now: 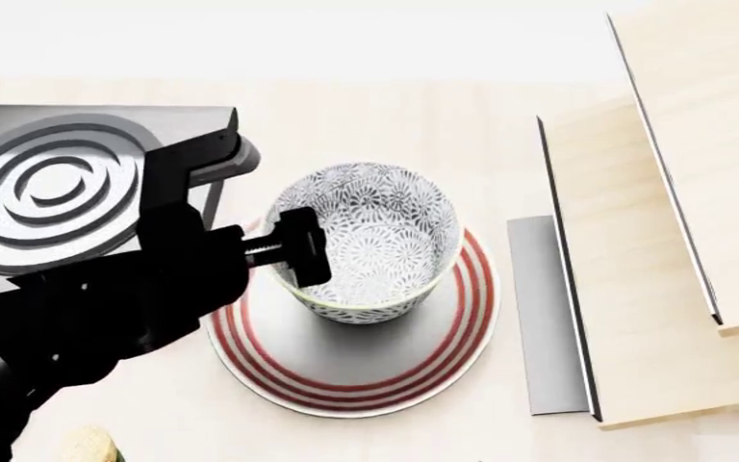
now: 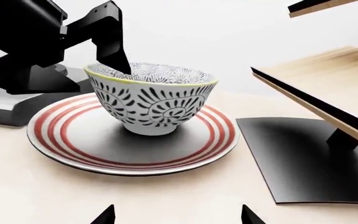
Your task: Pick up the akita bowl and put it on the plate.
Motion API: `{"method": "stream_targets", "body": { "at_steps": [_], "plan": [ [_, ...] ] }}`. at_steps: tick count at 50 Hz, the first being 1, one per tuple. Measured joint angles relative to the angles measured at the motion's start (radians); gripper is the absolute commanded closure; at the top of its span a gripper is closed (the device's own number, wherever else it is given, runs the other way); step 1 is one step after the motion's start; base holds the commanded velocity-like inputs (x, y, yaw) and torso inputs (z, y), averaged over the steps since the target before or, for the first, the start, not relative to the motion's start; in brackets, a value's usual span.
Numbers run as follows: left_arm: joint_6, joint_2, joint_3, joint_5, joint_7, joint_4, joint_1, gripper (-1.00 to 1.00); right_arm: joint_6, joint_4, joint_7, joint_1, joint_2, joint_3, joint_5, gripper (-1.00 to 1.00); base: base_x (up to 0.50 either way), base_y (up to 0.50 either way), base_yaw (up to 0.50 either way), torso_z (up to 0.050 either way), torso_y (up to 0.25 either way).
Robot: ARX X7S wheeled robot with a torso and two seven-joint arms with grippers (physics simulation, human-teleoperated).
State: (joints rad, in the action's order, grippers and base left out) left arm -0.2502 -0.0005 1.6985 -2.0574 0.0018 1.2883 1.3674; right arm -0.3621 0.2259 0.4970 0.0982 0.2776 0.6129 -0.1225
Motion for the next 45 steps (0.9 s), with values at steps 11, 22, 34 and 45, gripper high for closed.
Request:
{"method": "stream_targets", "body": {
  "at_steps": [11,22,34,45],
  "plan": [
    [-0.001,0.0,0.021,-0.01,-0.01,0.011,0.006,-1.0,-0.01,0.011,-0.001,0.004,-0.003,0.003,-0.001,-1.0,0.0,0.0,0.0,0.0,-0.001],
    [0.003,-0.007,0.233,-0.151,-0.032,0.017,0.059,-1.0,-0.007,0.009,0.003,0.004,0.0,0.005,-0.002,-1.0,0.0,0.0,0.0,0.0,0.0],
    [0.021,-0.032,0.509,-0.325,-0.024,-0.01,0.153,-1.0,0.009,-0.006,0.011,0.003,0.005,0.007,-0.003,-1.0,0.0,0.0,0.0,-0.001,-0.001],
    [0.215,-0.208,0.594,-0.312,-0.132,-0.396,0.353,-1.0,0.019,-0.015,0.017,0.002,0.009,0.008,-0.004,-1.0,0.0,0.0,0.0,0.0,-0.001]
  ]
}}
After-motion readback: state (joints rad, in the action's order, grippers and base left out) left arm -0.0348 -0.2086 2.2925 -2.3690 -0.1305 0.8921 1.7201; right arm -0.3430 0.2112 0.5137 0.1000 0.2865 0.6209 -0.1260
